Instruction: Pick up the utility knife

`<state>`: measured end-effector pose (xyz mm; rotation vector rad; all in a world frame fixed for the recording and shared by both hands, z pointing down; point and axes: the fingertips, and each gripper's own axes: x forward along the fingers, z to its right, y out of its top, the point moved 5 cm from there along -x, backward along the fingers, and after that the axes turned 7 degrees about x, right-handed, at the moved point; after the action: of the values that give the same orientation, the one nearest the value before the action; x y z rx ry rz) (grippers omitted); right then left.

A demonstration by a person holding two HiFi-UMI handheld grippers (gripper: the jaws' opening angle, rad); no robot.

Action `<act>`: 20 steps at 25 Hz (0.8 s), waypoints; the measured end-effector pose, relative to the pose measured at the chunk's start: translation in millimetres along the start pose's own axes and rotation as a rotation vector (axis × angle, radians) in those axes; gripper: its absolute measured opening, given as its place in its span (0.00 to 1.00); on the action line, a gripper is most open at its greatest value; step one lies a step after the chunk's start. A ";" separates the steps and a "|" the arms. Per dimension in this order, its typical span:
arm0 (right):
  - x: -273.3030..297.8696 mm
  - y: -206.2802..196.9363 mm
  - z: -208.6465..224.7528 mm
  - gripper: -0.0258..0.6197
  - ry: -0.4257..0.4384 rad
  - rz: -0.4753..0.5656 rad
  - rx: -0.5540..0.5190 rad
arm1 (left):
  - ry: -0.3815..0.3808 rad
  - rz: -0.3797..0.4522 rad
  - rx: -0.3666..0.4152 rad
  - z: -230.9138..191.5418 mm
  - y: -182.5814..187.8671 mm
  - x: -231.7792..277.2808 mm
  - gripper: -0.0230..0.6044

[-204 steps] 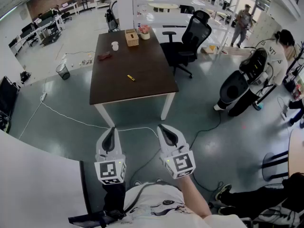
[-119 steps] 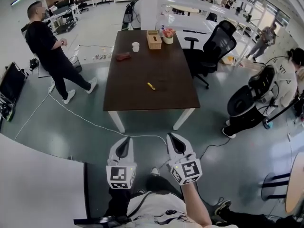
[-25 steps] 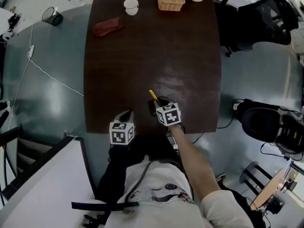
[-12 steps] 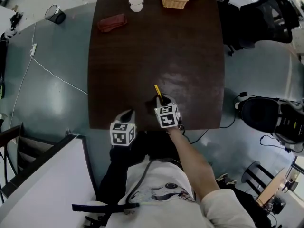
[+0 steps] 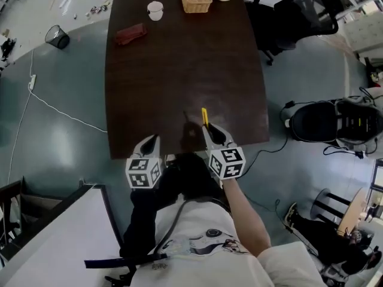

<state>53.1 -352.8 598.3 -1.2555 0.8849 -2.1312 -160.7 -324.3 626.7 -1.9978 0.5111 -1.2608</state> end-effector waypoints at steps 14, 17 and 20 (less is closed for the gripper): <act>-129.3 -5.1 -48.8 0.12 0.086 0.191 -0.115 | -0.022 0.111 0.071 69.5 -23.7 -60.5 0.03; -159.5 -10.5 -54.6 0.12 0.096 0.243 -0.132 | -0.004 0.169 0.082 97.2 -24.4 -79.8 0.03; -193.4 -20.8 -52.6 0.12 0.096 0.289 -0.144 | 0.007 0.231 0.108 133.7 -29.5 -99.8 0.03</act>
<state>89.9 -189.1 486.7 -1.0261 1.2012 -1.9377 -86.8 -192.1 550.8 -1.7894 0.6434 -1.1289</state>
